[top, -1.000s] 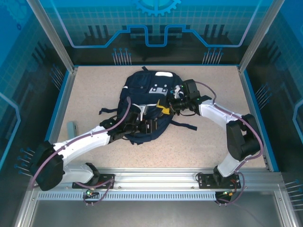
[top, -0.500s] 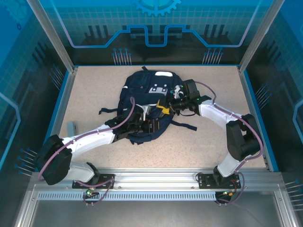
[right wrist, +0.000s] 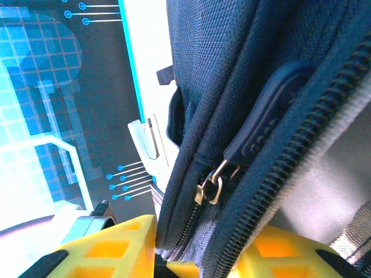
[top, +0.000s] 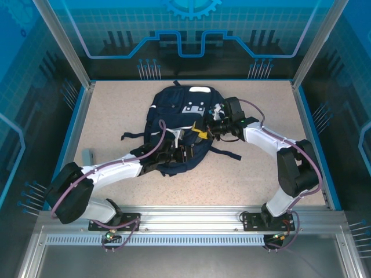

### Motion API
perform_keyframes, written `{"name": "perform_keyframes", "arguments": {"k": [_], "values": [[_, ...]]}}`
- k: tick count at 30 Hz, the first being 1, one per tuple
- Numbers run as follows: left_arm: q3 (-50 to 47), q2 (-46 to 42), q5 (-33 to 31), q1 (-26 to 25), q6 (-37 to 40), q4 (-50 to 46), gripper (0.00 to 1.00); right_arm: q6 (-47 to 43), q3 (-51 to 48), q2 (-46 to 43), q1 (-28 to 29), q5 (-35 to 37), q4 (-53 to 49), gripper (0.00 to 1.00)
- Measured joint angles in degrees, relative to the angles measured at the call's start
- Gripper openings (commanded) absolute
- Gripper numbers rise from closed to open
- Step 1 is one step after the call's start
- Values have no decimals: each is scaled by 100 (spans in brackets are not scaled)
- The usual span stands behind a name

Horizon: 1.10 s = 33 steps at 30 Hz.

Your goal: Pack books, pencil case, and school supplies into a backpack

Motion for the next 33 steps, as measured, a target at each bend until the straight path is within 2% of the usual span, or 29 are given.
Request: {"name": "perform_keyframes", "arguments": {"k": [6,11,16,22,25,31,33], "values": [[-31,-2,-13,-2,76,81,1,-15,0,0,0,37,-2,32],[-31,-98,-13,-7,258,-63,0,-114,0,0,-50,70,-90,24],[-31,-452,-76,-7,413,-765,0,-264,0,0,-118,107,-306,11],[-33,-955,-566,42,496,-1926,0,-306,2,28,-269,125,-417,7],[-105,-1156,-737,149,498,-2162,0,-306,2,63,-315,114,-413,12],[-260,-1235,-667,205,551,-2063,0,-245,-85,98,-293,68,-136,45],[-264,-1231,-566,205,610,-1956,0,-164,-227,94,-256,101,85,51]]}}
